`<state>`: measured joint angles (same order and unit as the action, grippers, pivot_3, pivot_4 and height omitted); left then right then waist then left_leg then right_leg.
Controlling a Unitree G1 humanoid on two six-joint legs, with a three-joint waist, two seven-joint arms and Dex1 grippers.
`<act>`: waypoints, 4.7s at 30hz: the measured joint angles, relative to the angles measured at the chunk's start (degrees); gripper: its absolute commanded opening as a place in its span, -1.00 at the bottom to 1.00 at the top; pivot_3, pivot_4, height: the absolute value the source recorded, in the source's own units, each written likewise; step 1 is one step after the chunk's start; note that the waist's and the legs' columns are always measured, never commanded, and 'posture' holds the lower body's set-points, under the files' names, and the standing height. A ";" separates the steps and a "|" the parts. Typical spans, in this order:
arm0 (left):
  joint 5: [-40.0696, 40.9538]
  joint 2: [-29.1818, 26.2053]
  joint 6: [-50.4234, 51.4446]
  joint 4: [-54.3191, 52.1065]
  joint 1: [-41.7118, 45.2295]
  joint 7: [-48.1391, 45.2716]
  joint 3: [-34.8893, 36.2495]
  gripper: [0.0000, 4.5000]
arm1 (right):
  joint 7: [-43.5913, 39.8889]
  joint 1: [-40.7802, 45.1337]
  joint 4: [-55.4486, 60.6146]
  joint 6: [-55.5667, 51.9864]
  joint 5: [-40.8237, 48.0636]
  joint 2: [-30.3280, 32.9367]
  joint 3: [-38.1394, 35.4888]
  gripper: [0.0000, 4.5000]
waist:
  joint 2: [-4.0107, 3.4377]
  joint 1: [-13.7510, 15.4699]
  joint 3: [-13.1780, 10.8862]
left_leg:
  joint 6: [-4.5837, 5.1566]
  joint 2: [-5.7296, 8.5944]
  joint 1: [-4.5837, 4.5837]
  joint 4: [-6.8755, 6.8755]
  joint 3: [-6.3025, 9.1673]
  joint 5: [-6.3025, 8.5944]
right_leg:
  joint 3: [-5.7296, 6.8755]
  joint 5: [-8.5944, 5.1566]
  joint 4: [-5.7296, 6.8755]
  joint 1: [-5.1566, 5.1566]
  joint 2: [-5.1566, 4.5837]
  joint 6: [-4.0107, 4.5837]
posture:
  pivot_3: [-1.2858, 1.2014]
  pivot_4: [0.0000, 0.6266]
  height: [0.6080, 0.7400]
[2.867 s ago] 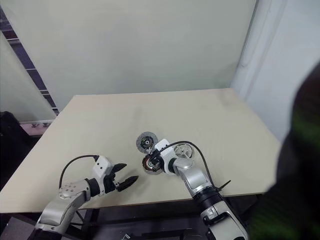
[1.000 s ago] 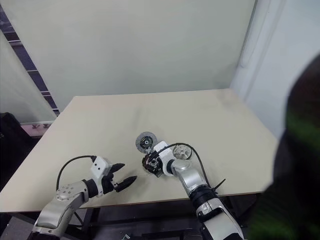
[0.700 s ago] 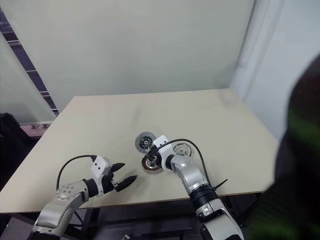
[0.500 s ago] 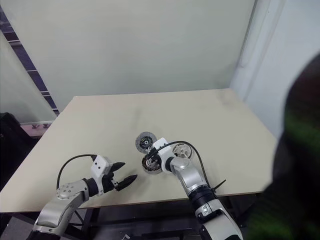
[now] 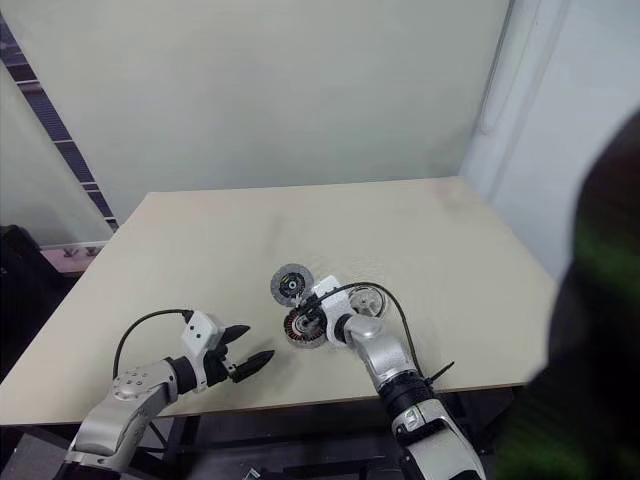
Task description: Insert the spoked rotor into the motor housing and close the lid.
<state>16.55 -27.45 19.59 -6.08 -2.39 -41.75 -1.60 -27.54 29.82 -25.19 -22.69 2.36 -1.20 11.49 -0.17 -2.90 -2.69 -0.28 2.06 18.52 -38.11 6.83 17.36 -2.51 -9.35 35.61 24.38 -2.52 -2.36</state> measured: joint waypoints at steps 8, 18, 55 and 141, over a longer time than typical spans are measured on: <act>-0.04 0.27 -0.01 0.07 0.28 -0.17 -0.22 1.00 | 3.50 -0.05 8.40 -5.84 4.60 4.36 -8.92 0.84 | 0.00 0.01 0.00 | 0.00 0.00 0.01 0.00 -0.03 0.00 | 0.00 -0.01 -0.02 -0.01 0.00 0.00 | 0.03 -1.00 1.00; -0.15 0.78 -0.15 1.46 1.21 -0.72 -0.50 1.00 | 11.64 0.11 6.94 -10.03 8.59 9.24 -21.69 0.99 | -0.01 -0.07 -0.01 | 0.01 0.00 0.02 0.04 -0.10 0.00 | -0.04 -0.02 -0.05 0.00 0.00 0.02 | 0.03 -1.00 1.00; -0.22 0.47 -0.30 1.94 2.14 -0.76 -1.43 1.00 | 13.24 0.95 -6.04 -20.38 23.72 4.31 -33.31 -0.82 | -0.06 -0.12 -0.04 | 0.03 0.00 0.02 0.04 -0.12 0.00 | -0.08 -0.02 -0.06 -0.01 0.01 0.00 | 0.03 -1.00 1.00; 0.03 0.16 -0.09 1.67 1.09 0.37 -0.01 1.00 | 15.56 -3.03 8.84 -31.70 30.24 -3.81 -21.87 0.99 | -0.49 -1.40 -0.33 | 0.03 -0.08 0.19 0.27 0.01 0.01 | 0.02 -0.01 -0.55 0.01 0.05 -0.03 | 0.03 -1.00 1.00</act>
<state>16.58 -27.29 19.49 -4.41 -1.29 -41.39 -1.61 -11.97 26.79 -16.34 -54.39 32.59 -5.01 -10.38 -0.66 -4.29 -3.02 -0.25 1.99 18.71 -37.84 6.84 17.38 -2.49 -9.36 35.07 24.39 -2.48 -2.39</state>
